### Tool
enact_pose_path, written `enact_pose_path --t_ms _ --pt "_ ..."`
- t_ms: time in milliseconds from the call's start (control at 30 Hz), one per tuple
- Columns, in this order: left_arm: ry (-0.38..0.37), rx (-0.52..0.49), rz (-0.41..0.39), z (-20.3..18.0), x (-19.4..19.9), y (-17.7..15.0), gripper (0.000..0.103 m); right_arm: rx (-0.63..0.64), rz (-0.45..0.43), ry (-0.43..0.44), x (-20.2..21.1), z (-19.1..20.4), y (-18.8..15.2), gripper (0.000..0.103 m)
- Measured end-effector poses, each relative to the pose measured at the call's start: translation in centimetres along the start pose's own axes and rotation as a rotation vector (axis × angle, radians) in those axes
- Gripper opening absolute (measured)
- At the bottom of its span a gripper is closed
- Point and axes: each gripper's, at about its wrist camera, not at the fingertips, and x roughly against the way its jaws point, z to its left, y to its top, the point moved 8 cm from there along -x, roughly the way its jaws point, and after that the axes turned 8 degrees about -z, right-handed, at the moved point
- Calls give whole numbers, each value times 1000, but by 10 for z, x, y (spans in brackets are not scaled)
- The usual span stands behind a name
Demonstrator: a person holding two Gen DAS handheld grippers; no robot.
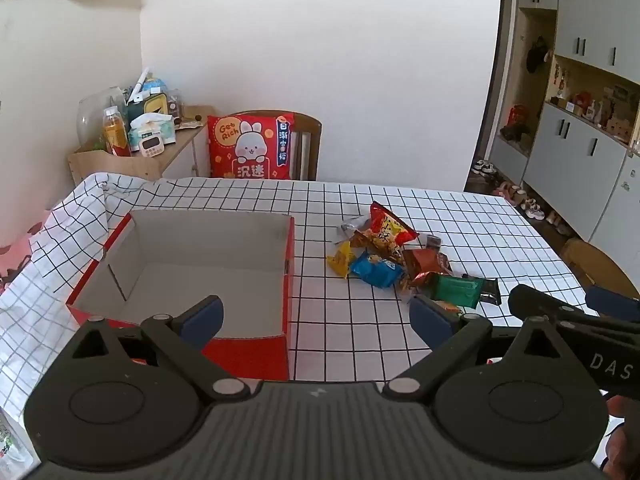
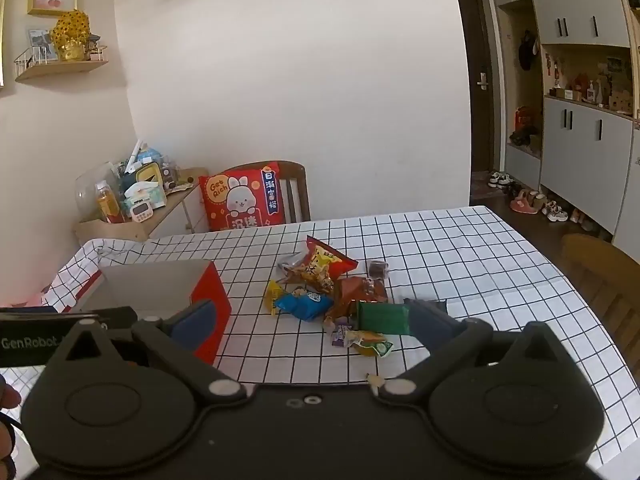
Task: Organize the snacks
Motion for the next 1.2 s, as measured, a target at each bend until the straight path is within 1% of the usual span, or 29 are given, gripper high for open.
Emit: enact_pose_path --t_ms 133,333,600,733,767,900,1200 --pt "-11 3 -2 1 2 0 100 -4 2 -3 1 4 -1 103" --pt "-29 9 -9 0 5 1 100 -6 -3 -19 7 -3 3 103" --pt "-47 6 -12 -5 4 3 100 10 -12 -37 13 -2 4 103" --pt "-48 8 -9 -7 3 3 100 9 -18 -39 11 -4 5 103" --pt "-48 9 -7 -8 2 3 100 8 -8 -39 11 -4 4 103" --pt "-45 7 -2 -12 -1 5 100 38 -43 -42 11 -7 9 103" --pt "-39 4 13 -19 -8 5 100 18 -50 -23 7 -14 11 102"
